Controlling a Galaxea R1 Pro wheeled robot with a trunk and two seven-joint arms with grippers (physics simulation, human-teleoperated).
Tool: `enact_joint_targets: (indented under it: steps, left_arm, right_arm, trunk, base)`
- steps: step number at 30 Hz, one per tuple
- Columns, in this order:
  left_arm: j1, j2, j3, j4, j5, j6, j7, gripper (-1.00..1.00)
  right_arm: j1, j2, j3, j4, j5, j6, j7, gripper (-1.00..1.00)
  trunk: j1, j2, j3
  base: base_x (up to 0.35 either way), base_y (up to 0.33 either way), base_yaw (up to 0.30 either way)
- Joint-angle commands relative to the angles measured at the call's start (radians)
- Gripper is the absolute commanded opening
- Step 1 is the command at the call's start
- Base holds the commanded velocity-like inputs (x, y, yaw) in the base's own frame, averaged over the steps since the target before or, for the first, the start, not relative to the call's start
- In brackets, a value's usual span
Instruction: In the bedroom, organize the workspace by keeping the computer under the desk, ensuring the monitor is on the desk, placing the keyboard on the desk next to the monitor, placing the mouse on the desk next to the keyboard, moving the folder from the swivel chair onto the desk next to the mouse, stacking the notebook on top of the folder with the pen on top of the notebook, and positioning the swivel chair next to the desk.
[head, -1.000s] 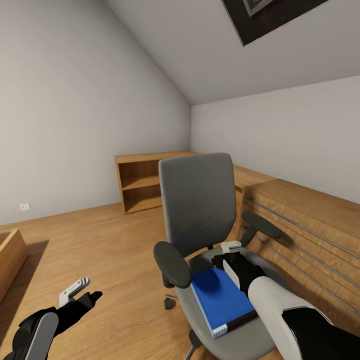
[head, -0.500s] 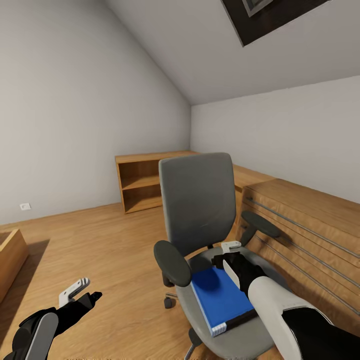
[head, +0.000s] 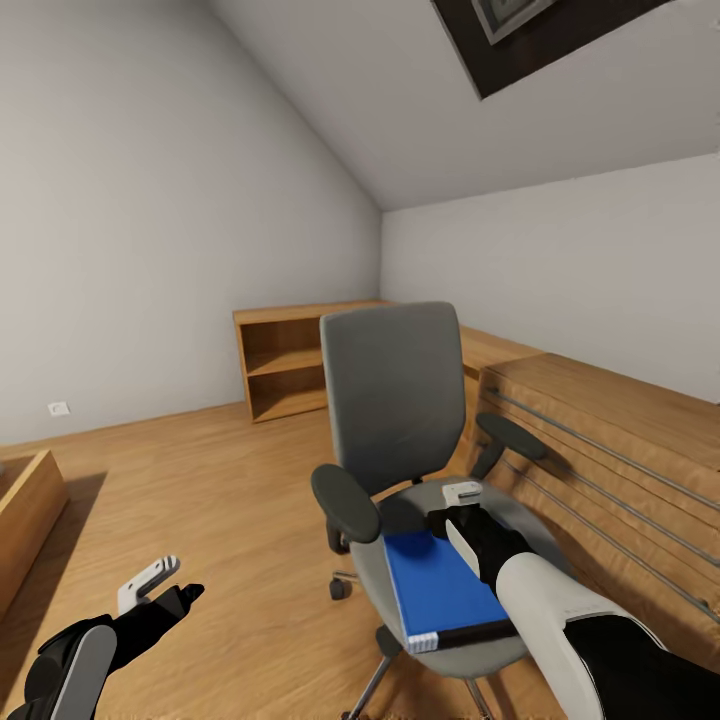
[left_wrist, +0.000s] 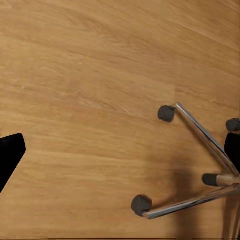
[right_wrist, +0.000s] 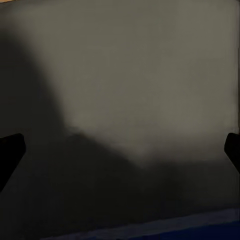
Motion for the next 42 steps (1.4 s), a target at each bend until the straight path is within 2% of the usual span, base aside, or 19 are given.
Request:
enact_joint_targets:
  steps: [1,24,42]
  left_arm:
    - [-0.001,0.0,0.0,-0.001,0.01,0.003,0.009,1.0]
    - [-0.001,0.0,0.0,-0.001,0.012,0.004,0.009,1.0]
    - [-0.001,0.0,0.0,0.002,0.013,0.003,0.009,1.0]
  right_arm:
    - [0.0,0.0,0.006,-0.002,0.003,0.008,-0.003,1.0]
    - [0.0,0.0,0.006,-0.002,0.003,0.008,-0.003,1.0]
    - [0.0,0.001,0.006,-0.002,0.003,0.008,-0.007,1.0]
  trunk:
    - [-0.001,-0.001,-0.001]
    - [-0.001,-0.001,-0.001]
    - [-0.001,-0.001,-0.001]
  base:
    - [-0.207,0.0,0.0]
    - [-0.172,0.0,0.0]
    - [-0.017,0.0,0.0]
